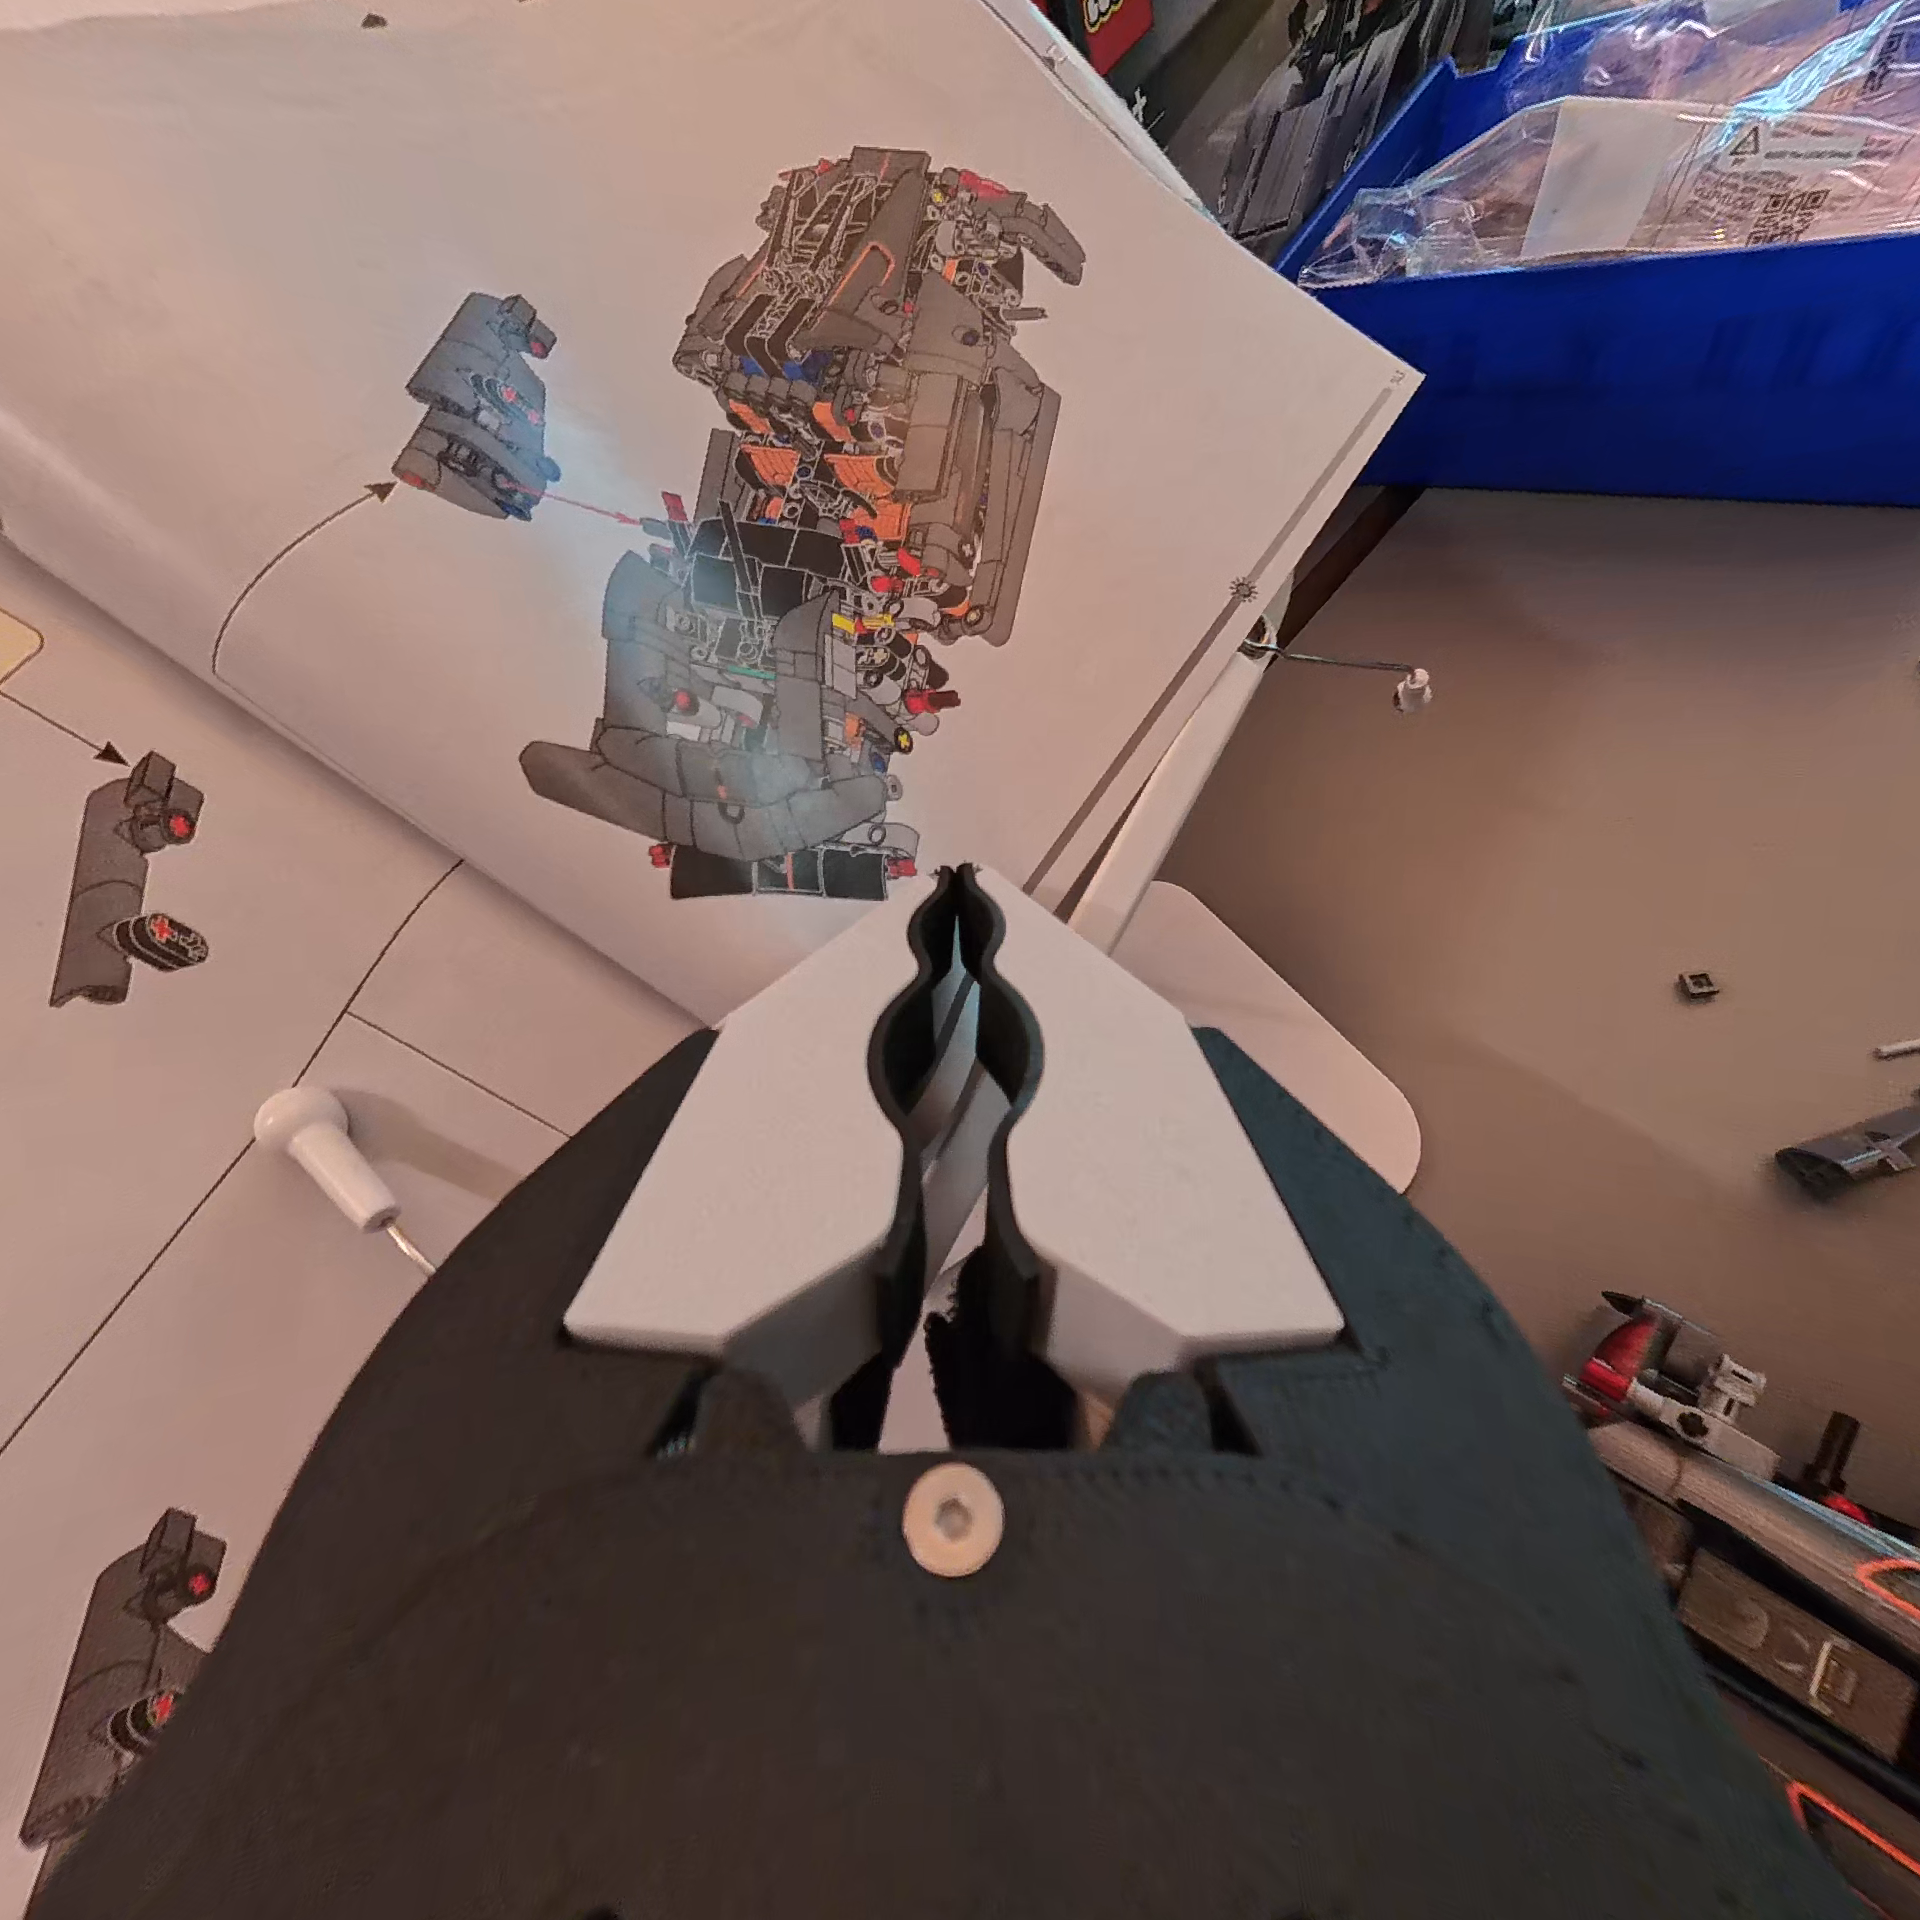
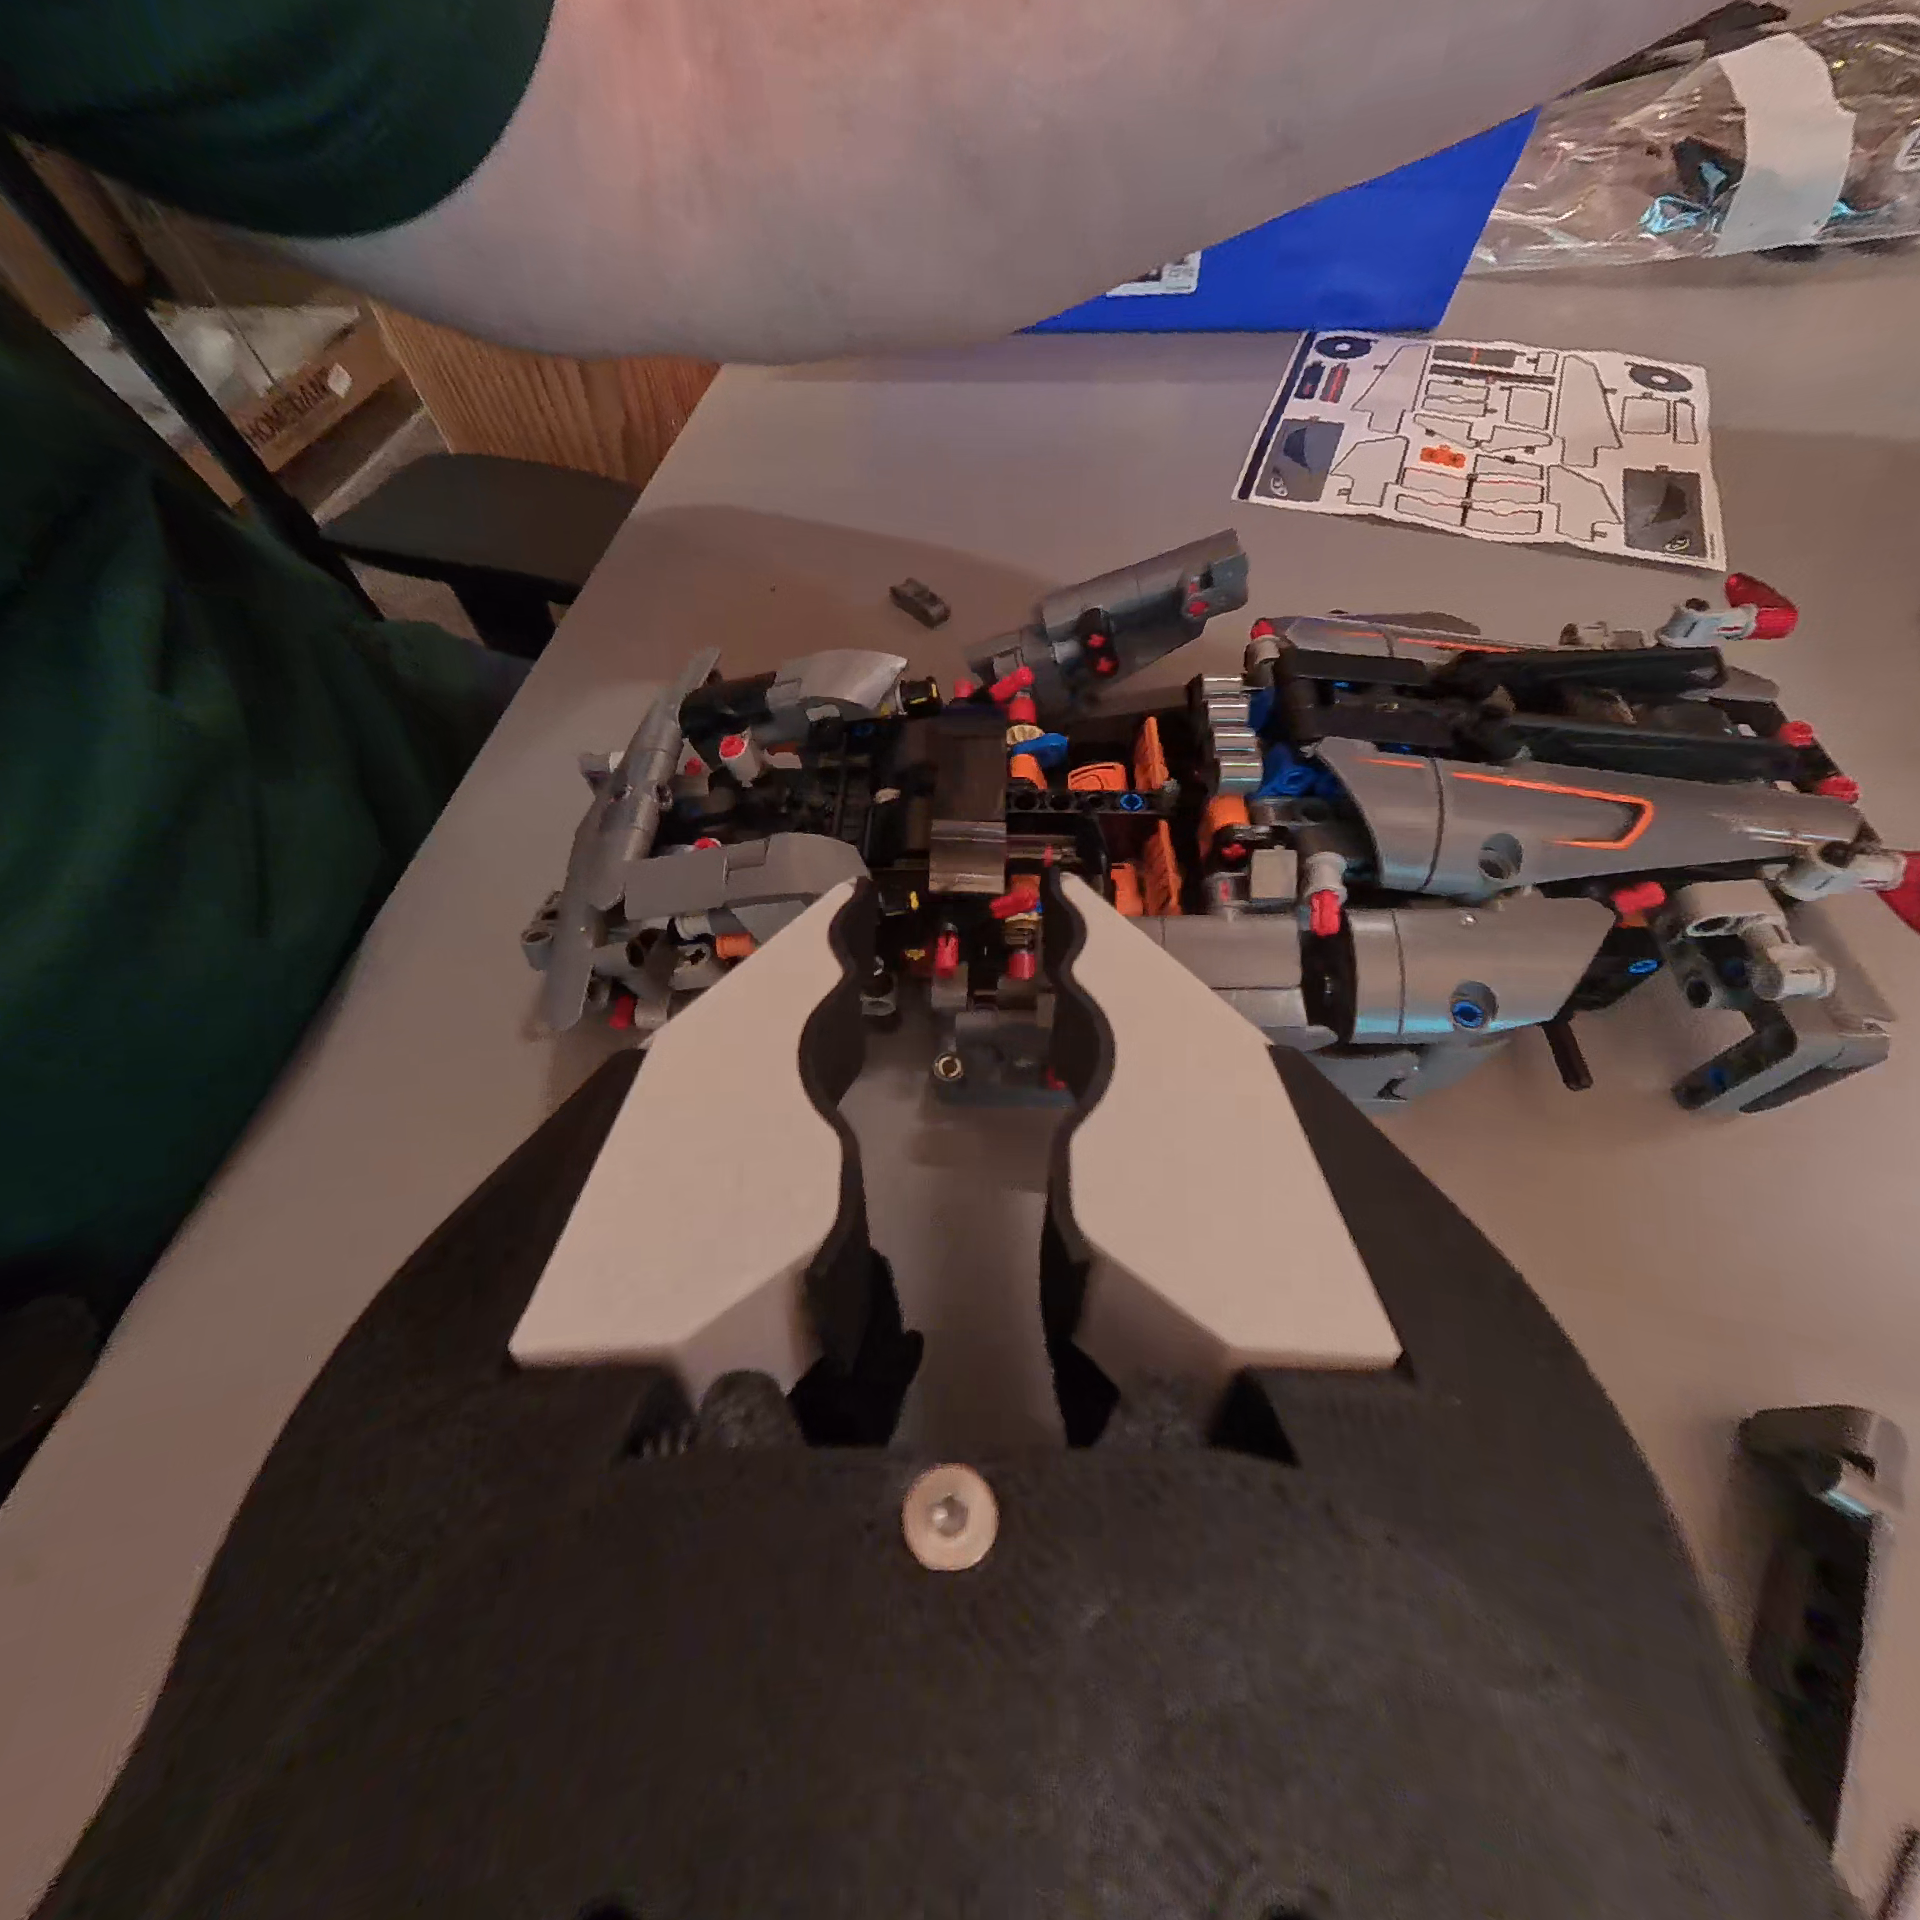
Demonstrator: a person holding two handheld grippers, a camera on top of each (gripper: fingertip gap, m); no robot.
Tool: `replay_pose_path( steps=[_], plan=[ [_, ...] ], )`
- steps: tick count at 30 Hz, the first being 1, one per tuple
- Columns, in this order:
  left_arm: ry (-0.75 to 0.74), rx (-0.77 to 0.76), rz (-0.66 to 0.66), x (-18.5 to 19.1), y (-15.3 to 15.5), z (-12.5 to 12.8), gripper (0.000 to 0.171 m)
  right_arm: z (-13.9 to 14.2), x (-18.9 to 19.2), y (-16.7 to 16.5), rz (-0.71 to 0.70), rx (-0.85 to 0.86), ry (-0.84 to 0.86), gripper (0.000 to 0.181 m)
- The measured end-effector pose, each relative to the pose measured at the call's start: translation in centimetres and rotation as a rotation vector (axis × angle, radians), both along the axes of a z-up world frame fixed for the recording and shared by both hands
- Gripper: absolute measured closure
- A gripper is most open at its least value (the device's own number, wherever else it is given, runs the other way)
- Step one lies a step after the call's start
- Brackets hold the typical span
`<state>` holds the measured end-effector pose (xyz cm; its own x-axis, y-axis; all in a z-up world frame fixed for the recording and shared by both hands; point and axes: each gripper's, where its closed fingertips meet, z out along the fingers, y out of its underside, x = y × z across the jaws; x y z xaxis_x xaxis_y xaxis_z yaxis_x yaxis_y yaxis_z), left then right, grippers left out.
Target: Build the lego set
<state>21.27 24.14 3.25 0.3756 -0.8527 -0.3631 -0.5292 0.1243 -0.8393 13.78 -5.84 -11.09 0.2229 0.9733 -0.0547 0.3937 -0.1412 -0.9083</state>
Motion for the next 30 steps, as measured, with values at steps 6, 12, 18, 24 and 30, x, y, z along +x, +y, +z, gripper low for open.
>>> replay_pose_path(
  steps=[6,12,18,24,30],
  plan=[
    [-0.004,0.009,-0.001,0.00,-0.02,0.03,0.171,-0.65,0.06,0.11,-0.009,0.071,-0.062,0.156],
    [-0.009,0.015,-0.006,0.01,-0.05,0.08,0.171,-0.67,0.07,0.12,-0.009,0.087,-0.062,0.164],
    [-0.011,0.016,-0.006,0.01,-0.07,0.09,0.171,-0.63,0.15,0.17,-0.012,0.079,-0.057,0.165],
    [-0.009,0.013,-0.004,0.02,-0.06,0.08,0.171,-0.62,0.16,0.13,-0.010,0.073,-0.055,0.164],
    [-0.007,0.012,-0.002,0.01,-0.03,0.07,0.171,-0.60,0.16,0.16,-0.012,0.066,-0.053,0.163]
  ],
)
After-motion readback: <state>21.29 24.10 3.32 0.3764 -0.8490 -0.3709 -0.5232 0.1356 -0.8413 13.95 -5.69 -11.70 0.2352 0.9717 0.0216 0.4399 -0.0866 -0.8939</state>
